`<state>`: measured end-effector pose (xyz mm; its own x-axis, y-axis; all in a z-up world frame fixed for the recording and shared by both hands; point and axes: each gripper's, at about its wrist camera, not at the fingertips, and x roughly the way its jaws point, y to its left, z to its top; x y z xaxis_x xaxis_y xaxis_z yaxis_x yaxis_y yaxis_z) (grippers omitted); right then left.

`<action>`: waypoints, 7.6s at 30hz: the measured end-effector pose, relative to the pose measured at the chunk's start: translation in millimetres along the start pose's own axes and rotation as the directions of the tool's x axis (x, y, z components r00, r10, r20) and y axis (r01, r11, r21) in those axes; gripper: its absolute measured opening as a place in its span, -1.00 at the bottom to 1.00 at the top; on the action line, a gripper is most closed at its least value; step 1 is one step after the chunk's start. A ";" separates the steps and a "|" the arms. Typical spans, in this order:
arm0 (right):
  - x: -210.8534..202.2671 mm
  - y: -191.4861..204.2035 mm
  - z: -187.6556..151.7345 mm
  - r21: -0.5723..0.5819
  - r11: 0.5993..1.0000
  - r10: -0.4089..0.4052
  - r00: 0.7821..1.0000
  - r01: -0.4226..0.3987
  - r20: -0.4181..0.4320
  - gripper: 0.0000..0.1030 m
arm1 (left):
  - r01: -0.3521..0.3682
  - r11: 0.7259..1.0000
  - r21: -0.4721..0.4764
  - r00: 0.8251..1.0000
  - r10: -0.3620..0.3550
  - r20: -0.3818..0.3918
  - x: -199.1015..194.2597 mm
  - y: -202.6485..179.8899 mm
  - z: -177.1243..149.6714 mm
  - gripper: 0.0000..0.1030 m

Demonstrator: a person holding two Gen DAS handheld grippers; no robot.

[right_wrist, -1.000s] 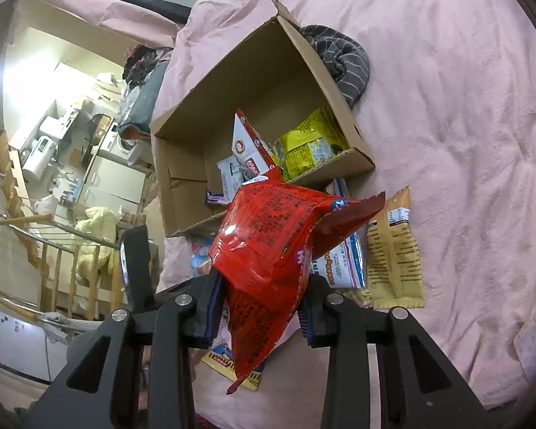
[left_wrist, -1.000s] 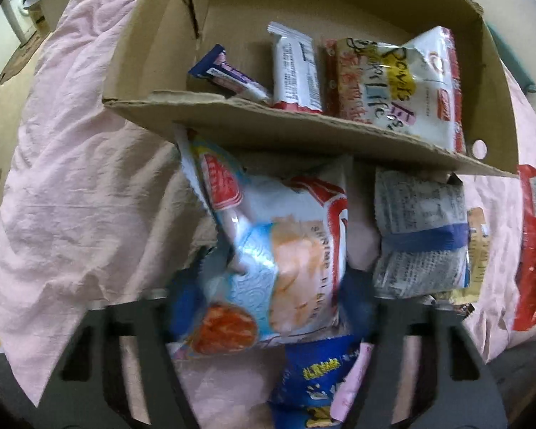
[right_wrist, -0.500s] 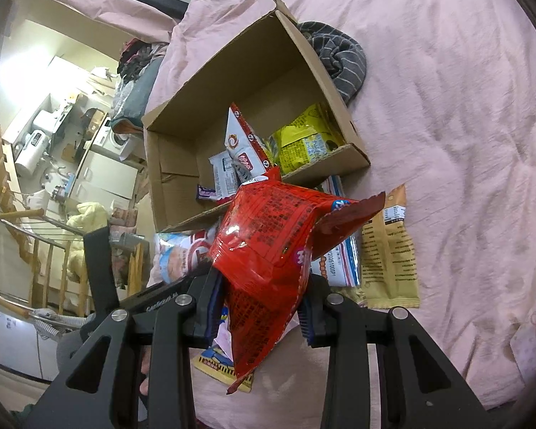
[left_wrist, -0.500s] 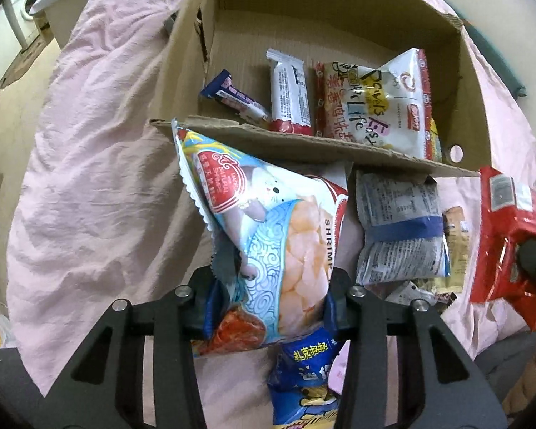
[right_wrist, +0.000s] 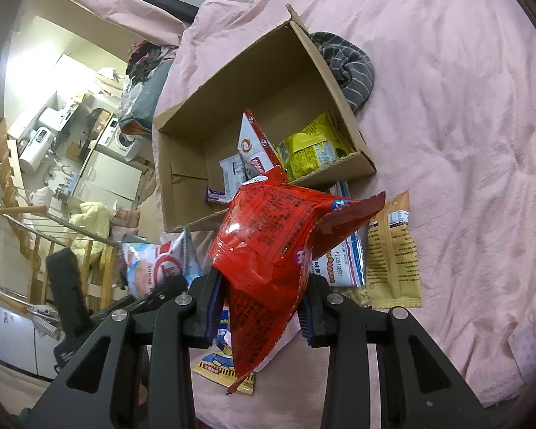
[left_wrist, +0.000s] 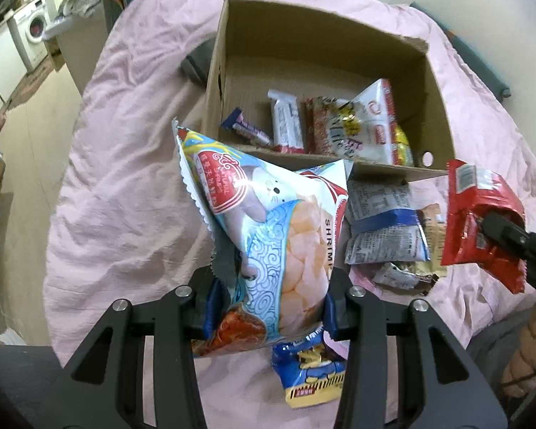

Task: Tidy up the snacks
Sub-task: 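Carry the shrimp chip bag and red bag over the box with both tools, then lower both bags into the box and open both tools, then withdraw both tools from the box toward the remaining snacks, then grasp the large white bag with blue band with the right tool, then grasp the small blue snack bag with the left tool while the right tool holds the white bag, then carry the blue bag and white bag over the box with both tools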

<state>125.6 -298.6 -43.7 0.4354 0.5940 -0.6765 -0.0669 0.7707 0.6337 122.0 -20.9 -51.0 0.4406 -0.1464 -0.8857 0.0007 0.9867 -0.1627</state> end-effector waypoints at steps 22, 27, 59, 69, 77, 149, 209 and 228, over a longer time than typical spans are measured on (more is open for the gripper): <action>-25.3 18.1 36.0 -0.067 0.995 0.080 0.983 -0.070 0.163 -0.29 | 0.025 0.996 0.086 0.990 -0.037 0.139 -37.8 -15.7 85.3 -0.23; -17.0 14.6 58.4 -0.074 0.997 0.046 0.983 -0.033 0.179 -0.29 | 0.005 0.996 0.090 0.991 -0.017 0.134 -21.7 -16.7 101.9 -0.23; 99.6 9.1 140.2 -0.128 0.981 -0.140 0.988 0.147 0.066 -0.23 | -0.012 0.998 0.066 0.999 0.010 0.038 71.1 -11.0 125.9 -0.17; 100.0 23.5 136.6 -0.190 0.965 -0.167 0.983 0.180 0.081 -0.23 | 0.002 0.997 0.074 0.998 -0.007 0.059 64.3 -14.9 126.1 -0.06; 95.9 28.4 137.2 -0.207 0.958 -0.176 0.978 0.196 0.111 -0.18 | 0.030 0.997 0.077 0.995 -0.036 0.089 57.6 -17.3 126.4 0.16; -8.0 -8.9 28.6 -0.043 0.957 -0.281 0.954 0.287 0.101 0.70 | 0.006 0.999 -0.050 0.990 0.001 0.141 -18.8 24.0 38.9 0.74; 36.9 9.0 18.6 -0.199 0.958 -0.241 0.959 0.209 -0.152 0.24 | 0.123 0.988 0.091 0.911 -0.076 -0.405 84.9 -38.7 -38.7 -0.33; 45.0 23.7 2.8 -0.269 0.950 -0.206 0.964 0.156 -0.171 0.24 | 0.031 0.999 0.024 0.971 -0.024 -0.239 50.0 6.8 -7.8 -0.39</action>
<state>146.1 -254.2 -58.1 0.2799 0.4528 -0.8465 -0.2373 0.8870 0.3960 137.1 -22.0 -99.7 0.2134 -0.1828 -0.9597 0.0360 0.9831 -0.1793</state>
